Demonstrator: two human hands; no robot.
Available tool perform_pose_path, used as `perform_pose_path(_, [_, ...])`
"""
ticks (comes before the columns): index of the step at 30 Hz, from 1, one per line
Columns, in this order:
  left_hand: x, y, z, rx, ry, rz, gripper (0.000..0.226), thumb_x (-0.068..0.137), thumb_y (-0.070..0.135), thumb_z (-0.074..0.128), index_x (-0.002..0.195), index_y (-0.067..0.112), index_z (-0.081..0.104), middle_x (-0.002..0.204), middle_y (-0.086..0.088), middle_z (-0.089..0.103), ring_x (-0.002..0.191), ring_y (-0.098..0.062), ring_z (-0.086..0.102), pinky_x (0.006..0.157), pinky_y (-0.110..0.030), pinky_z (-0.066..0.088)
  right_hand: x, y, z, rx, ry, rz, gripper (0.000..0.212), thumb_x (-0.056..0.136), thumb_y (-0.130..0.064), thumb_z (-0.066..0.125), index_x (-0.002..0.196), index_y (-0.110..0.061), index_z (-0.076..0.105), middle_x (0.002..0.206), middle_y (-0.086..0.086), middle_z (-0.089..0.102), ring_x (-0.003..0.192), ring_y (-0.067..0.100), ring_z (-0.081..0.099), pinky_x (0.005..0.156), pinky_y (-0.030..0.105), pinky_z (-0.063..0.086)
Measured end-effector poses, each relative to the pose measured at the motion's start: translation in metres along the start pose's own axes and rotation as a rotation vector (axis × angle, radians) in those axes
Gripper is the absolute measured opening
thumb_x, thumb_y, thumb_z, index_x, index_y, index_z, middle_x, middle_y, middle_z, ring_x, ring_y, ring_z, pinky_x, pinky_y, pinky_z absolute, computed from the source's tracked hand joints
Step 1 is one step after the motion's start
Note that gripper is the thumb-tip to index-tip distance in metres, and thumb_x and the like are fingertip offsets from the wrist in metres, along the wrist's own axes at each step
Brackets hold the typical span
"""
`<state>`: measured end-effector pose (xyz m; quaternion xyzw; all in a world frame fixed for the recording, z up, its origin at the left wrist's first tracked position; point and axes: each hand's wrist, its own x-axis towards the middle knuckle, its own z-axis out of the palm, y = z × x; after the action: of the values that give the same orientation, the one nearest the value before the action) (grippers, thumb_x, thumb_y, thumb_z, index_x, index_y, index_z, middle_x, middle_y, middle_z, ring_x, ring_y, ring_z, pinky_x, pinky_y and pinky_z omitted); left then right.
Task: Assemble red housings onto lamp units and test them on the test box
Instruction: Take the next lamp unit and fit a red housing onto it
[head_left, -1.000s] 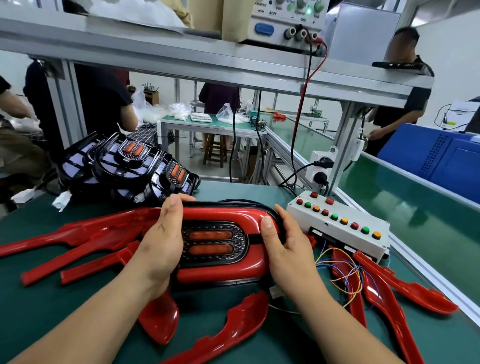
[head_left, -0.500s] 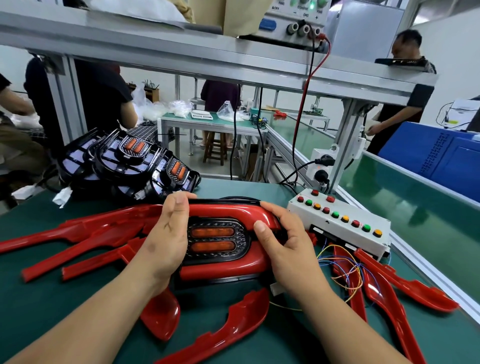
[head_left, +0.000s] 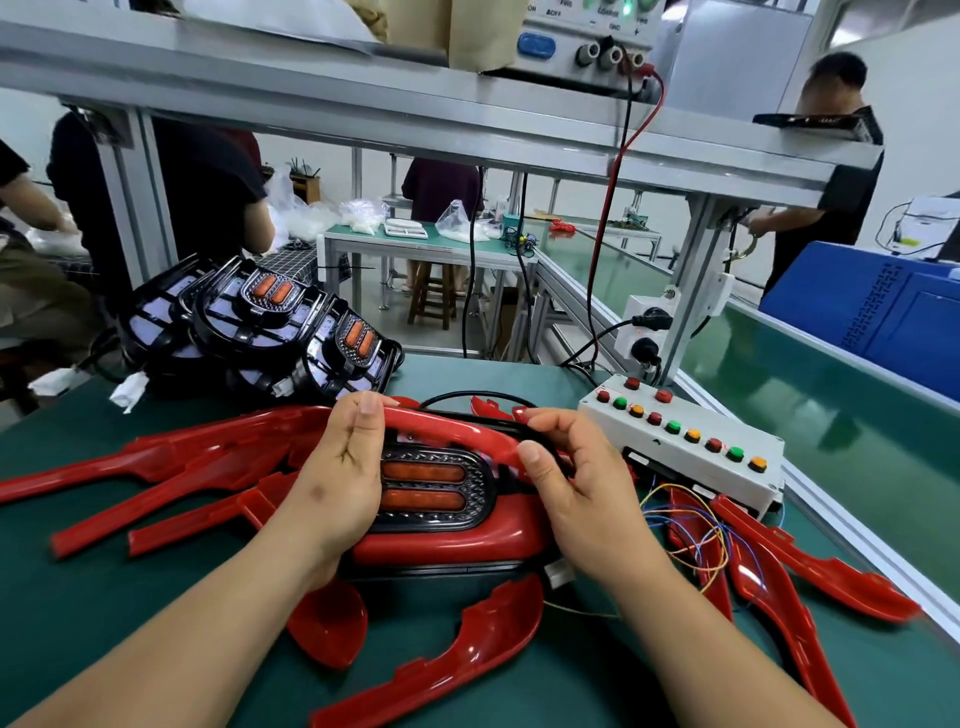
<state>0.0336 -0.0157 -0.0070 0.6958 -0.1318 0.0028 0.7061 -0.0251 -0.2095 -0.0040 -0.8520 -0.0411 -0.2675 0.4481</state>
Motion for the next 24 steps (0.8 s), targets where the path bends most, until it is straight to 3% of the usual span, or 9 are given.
perform_pose_path(2, [0.0003, 0.0009, -0.0019, 0.007, -0.013, -0.009, 0.030, 0.092, 0.060, 0.025, 0.092, 0.046, 0.052, 0.074, 0.033, 0.066, 0.070, 0.022, 0.060, 0.050, 0.000, 0.043, 0.0008, -0.0017, -0.0014, -0.022, 0.005, -0.024, 0.023, 0.091, -0.027, 0.065, 0.111, -0.033, 0.056, 0.115, -0.011, 0.060, 0.111, -0.001, 0.055, 0.100, 0.019, 0.042])
perform_pose_path(4, [0.0008, 0.0010, -0.0037, -0.003, -0.025, -0.023, 0.033, 0.087, 0.065, 0.027, 0.091, 0.049, 0.055, 0.074, 0.033, 0.066, 0.074, 0.015, 0.064, 0.052, -0.004, 0.047, 0.0007, -0.0045, -0.0027, -0.063, -0.024, -0.060, 0.029, 0.084, -0.041, 0.064, 0.112, -0.036, 0.057, 0.116, -0.016, 0.055, 0.112, -0.010, 0.048, 0.096, 0.004, 0.033])
perform_pose_path(7, [-0.0002, 0.0014, -0.0033, -0.008, -0.033, -0.003, 0.040, 0.086, 0.065, 0.028, 0.099, 0.037, 0.054, 0.075, 0.030, 0.066, 0.074, 0.014, 0.064, 0.054, -0.004, 0.048, -0.0009, -0.0040, -0.0035, -0.109, -0.101, -0.029, 0.046, 0.079, -0.049, 0.065, 0.120, -0.028, 0.061, 0.122, -0.015, 0.049, 0.117, -0.010, 0.044, 0.097, 0.000, 0.026])
perform_pose_path(9, [-0.0006, 0.0010, -0.0026, 0.004, -0.032, 0.008, 0.043, 0.089, 0.062, 0.027, 0.102, 0.031, 0.054, 0.076, 0.028, 0.067, 0.074, 0.014, 0.064, 0.054, -0.004, 0.047, -0.0015, -0.0020, -0.0032, -0.176, -0.096, -0.026, 0.043, 0.083, -0.039, 0.070, 0.123, -0.024, 0.064, 0.125, -0.012, 0.047, 0.121, -0.003, 0.044, 0.101, 0.001, 0.024])
perform_pose_path(12, [-0.0006, 0.0003, -0.0035, 0.003, -0.026, 0.003, 0.047, 0.088, 0.063, 0.028, 0.106, 0.028, 0.054, 0.085, 0.016, 0.070, 0.079, 0.007, 0.067, 0.059, -0.009, 0.052, -0.0017, -0.0027, -0.0021, -0.292, -0.035, -0.095, 0.037, 0.085, -0.033, 0.072, 0.120, -0.022, 0.069, 0.121, -0.008, 0.046, 0.119, 0.008, 0.039, 0.103, 0.014, 0.026])
perform_pose_path(15, [-0.0004, -0.0003, -0.0047, -0.006, -0.033, -0.035, 0.063, 0.079, 0.073, 0.029, 0.123, 0.034, 0.051, 0.114, 0.010, 0.065, 0.108, -0.005, 0.063, 0.092, -0.030, 0.054, -0.0005, -0.0054, -0.0021, -0.401, 0.048, -0.191, 0.037, 0.088, -0.036, 0.068, 0.120, -0.018, 0.070, 0.110, -0.001, 0.056, 0.107, 0.019, 0.051, 0.093, 0.030, 0.043])
perform_pose_path(17, [-0.0009, 0.0008, -0.0048, 0.008, -0.011, -0.054, 0.074, 0.074, 0.075, 0.027, 0.135, 0.035, 0.043, 0.130, 0.017, 0.054, 0.121, 0.004, 0.051, 0.104, -0.028, 0.044, 0.0013, -0.0088, -0.0024, -0.442, 0.096, -0.260, 0.038, 0.088, -0.036, 0.064, 0.120, -0.016, 0.070, 0.105, 0.004, 0.064, 0.098, 0.025, 0.062, 0.084, 0.038, 0.053])
perform_pose_path(20, [0.0000, 0.0012, -0.0059, 0.034, 0.007, -0.087, 0.092, 0.071, 0.079, 0.027, 0.151, 0.033, 0.028, 0.152, 0.006, 0.040, 0.140, -0.014, 0.037, 0.117, -0.044, 0.031, 0.0038, -0.0088, -0.0002, -0.434, 0.178, -0.364, 0.036, 0.085, -0.029, 0.066, 0.116, -0.013, 0.072, 0.101, 0.007, 0.070, 0.091, 0.027, 0.067, 0.081, 0.038, 0.055])
perform_pose_path(24, [0.0013, 0.0005, -0.0079, 0.054, 0.014, -0.117, 0.101, 0.065, 0.084, 0.025, 0.154, 0.036, 0.020, 0.160, 0.007, 0.026, 0.146, -0.015, 0.025, 0.120, -0.048, 0.024, 0.0032, -0.0060, -0.0021, -0.313, 0.262, -0.388, 0.035, 0.082, -0.021, 0.072, 0.117, -0.015, 0.071, 0.101, 0.006, 0.067, 0.093, 0.021, 0.063, 0.085, 0.027, 0.050])
